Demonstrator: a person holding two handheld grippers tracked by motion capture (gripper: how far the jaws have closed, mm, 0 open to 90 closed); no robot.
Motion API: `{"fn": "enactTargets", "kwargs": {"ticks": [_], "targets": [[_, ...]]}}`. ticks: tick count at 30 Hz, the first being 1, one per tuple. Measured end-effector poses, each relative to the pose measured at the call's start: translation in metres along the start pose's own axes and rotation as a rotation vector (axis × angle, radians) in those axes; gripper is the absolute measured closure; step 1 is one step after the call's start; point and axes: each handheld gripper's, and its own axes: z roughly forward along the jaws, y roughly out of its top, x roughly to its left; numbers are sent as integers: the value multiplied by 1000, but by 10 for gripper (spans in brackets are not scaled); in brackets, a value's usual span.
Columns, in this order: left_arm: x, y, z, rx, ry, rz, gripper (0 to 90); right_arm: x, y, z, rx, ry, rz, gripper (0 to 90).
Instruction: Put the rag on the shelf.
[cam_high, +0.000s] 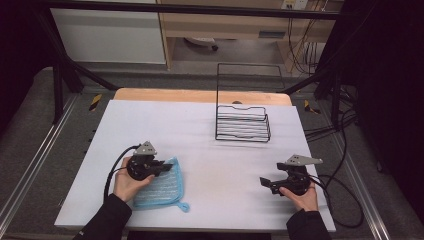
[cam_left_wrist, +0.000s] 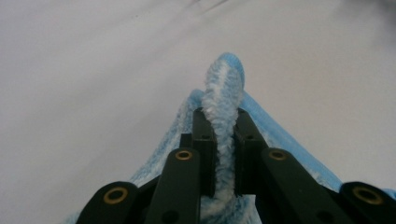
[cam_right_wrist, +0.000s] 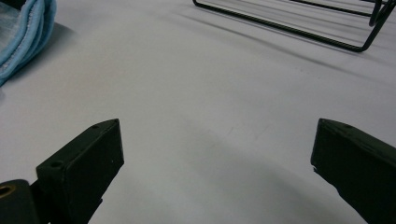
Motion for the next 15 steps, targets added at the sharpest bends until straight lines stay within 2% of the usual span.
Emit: {"fn": "enactTargets", "kwargs": {"ticks": [9, 15], "targets": [[-19, 17, 28, -18, 29, 14, 819, 0, 0, 0, -1, -2, -1, 29], [-31, 22, 48, -5, 37, 34, 811, 0, 0, 0, -1, -1, -1, 29]]}}
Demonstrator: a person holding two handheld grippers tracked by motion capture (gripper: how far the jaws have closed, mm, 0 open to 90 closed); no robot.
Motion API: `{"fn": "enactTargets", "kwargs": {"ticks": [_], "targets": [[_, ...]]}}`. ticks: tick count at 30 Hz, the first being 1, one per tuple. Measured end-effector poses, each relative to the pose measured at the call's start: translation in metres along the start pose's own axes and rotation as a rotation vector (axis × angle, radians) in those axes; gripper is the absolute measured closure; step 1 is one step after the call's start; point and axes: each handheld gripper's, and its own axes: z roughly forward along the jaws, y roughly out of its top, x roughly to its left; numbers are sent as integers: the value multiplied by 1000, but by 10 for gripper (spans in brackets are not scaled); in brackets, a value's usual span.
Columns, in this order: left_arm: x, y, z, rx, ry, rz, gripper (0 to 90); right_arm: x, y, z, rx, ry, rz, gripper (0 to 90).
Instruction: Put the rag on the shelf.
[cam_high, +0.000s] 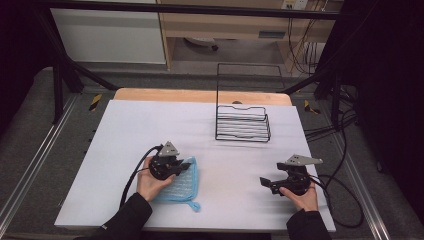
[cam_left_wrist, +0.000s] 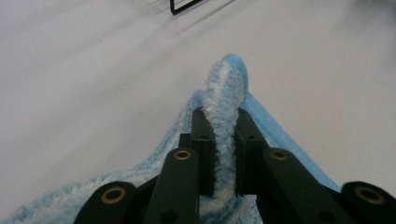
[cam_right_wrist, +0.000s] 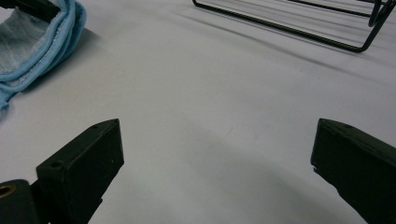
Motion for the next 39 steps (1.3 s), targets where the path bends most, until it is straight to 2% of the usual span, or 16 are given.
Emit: {"fn": "enactTargets", "kwargs": {"ticks": [7, 9, 10, 12, 14, 15, 16, 22, 27, 29, 32, 34, 35, 37, 38, 39], "targets": [[4, -1, 2, 6, 32, -3, 740, 1, 0, 1, -6, -1, -3, 36], [5, -1, -2, -2, 51, 8, 694, 2, 0, 1, -6, -3, 0, 38], [5, 0, -5, -3, 59, 8, 636, 4, 1, 2, -13, -7, -2, 39], [7, 1, -11, -10, 74, 10, 609, 5, 2, 2, -17, -7, -1, 40], [8, 1, -18, -20, 88, 9, 517, 8, 4, 2, -28, -3, -3, 43], [9, 1, -22, -27, 94, 6, 517, 10, 5, 3, -34, 0, 0, 46], [11, 0, -27, -33, 99, 1, 461, 15, 7, 5, -53, 9, 4, 55], [21, -11, -53, -40, 137, -37, 335, 30, 15, 12, -58, 15, 8, 79], [28, -31, -73, -53, 164, -109, 231, 48, 24, 24, -54, 34, 6, 100], [29, -39, -79, -48, 179, -121, 231, 60, 29, 33, -54, 49, 10, 114], [28, -51, -85, -23, 186, -133, 241, 70, 33, 42, -48, 59, 10, 125], [27, -59, -88, -11, 175, -146, 288, 86, 40, 57, -28, 71, 1, 143], [26, -62, -88, -8, 167, -157, 288, 86, 40, 57, -28, 71, 1, 143], [24, -68, -89, 2, 154, -165, 323, 98, 45, 69, -12, 86, -3, 162], [23, -70, -88, 10, 149, -165, 353, 110, 49, 83, 5, 96, -8, 177], [22, -72, -87, 16, 144, -167, 353, 110, 49, 83, 5, 96, -8, 177]]}}
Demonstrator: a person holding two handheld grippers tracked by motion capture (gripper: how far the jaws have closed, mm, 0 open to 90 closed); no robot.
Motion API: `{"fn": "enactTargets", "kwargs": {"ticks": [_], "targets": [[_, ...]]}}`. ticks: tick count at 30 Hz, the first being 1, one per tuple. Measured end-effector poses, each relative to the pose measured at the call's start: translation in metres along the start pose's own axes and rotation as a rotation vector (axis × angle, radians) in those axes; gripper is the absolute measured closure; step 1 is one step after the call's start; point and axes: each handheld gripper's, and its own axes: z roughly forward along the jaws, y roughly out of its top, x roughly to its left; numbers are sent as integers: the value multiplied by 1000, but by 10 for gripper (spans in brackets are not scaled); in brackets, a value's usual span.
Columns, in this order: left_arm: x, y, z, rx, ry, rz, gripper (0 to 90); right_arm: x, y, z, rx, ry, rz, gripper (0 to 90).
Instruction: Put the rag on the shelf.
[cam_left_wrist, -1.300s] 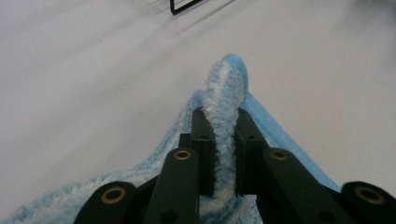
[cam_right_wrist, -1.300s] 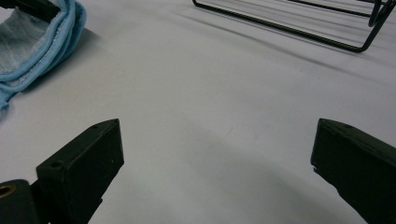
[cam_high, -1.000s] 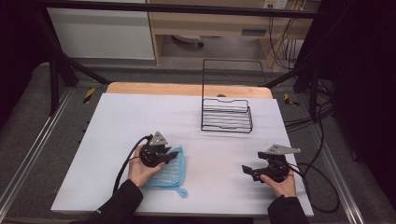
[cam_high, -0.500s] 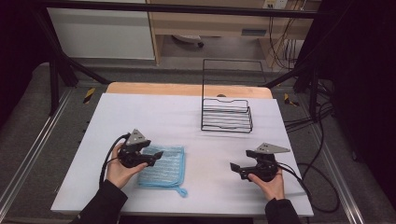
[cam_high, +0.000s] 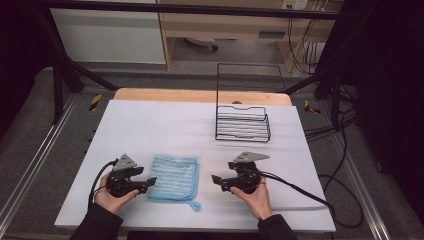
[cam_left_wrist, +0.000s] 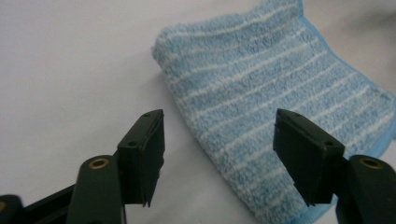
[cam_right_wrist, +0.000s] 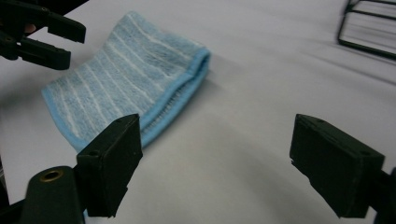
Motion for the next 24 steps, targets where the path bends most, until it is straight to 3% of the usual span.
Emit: {"fn": "enactTargets", "kwargs": {"ticks": [4, 9, 10, 15, 18, 19, 21, 24], "targets": [[-5, -7, 4, 37, -24, 11, 489, 24, 6, 37, 51, 22, -18, 226], [-7, -10, 8, 65, -31, 25, 570, 38, 5, 59, 94, 23, -45, 271], [-7, -11, 8, 74, -36, 28, 627, 42, 5, 67, 115, 17, -49, 292], [-8, -12, 11, 84, -52, -2, 690, 45, 3, 79, 110, 19, -11, 359], [-7, -13, 12, 93, -59, -21, 708, 48, 4, 81, 110, 21, -13, 377], [-7, -13, 12, 94, -61, -26, 722, 50, 4, 84, 108, 41, -6, 438], [-7, -13, 12, 97, -63, -28, 731, 51, 4, 85, 102, 48, 1, 453], [-7, -12, 11, 99, -62, -30, 755, 54, 4, 88, 100, 53, 13, 545]]}}
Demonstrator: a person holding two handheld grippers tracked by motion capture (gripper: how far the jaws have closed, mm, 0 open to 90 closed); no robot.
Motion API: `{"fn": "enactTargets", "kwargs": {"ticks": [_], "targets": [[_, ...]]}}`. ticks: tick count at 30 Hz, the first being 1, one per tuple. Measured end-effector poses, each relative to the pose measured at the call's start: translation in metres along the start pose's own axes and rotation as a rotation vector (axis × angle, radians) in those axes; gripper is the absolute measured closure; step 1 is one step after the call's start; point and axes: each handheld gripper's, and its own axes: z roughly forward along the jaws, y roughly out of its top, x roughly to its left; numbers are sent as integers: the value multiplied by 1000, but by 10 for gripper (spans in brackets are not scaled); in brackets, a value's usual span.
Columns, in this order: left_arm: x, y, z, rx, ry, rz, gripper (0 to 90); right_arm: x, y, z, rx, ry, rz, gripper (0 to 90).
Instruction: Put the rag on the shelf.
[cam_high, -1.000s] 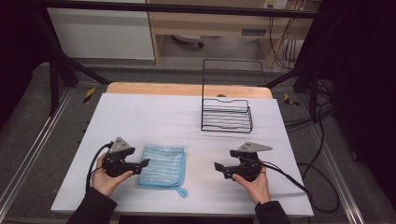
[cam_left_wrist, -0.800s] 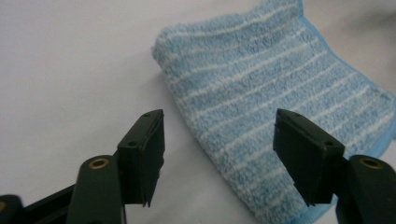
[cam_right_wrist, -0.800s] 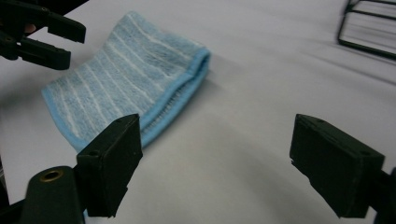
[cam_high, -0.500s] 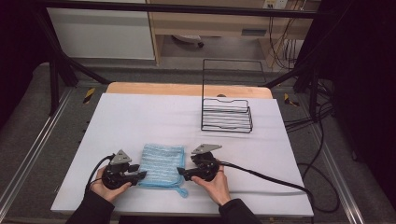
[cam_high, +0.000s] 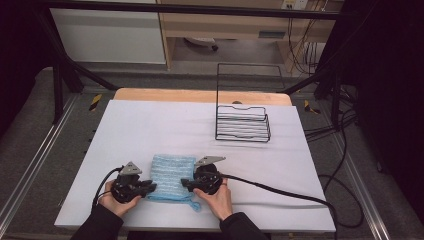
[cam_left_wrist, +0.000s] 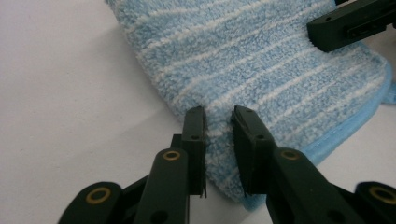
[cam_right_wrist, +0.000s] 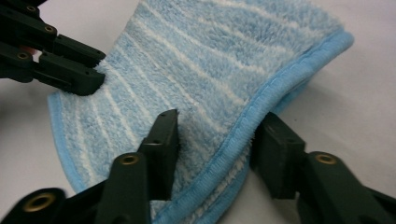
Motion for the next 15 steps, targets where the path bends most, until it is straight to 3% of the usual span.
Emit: {"fn": "enactTargets", "kwargs": {"ticks": [5, 11, 15], "targets": [[0, 0, 0, 0, -2, -15, 823, 0, -1, 4, 2, 47, 38, 737], [0, 1, -2, -8, -5, -22, 844, -1, 1, 1, 0, 73, 57, 791], [0, 1, -5, -29, -44, -44, 847, 0, 8, -8, 2, 91, 52, 798]]}}
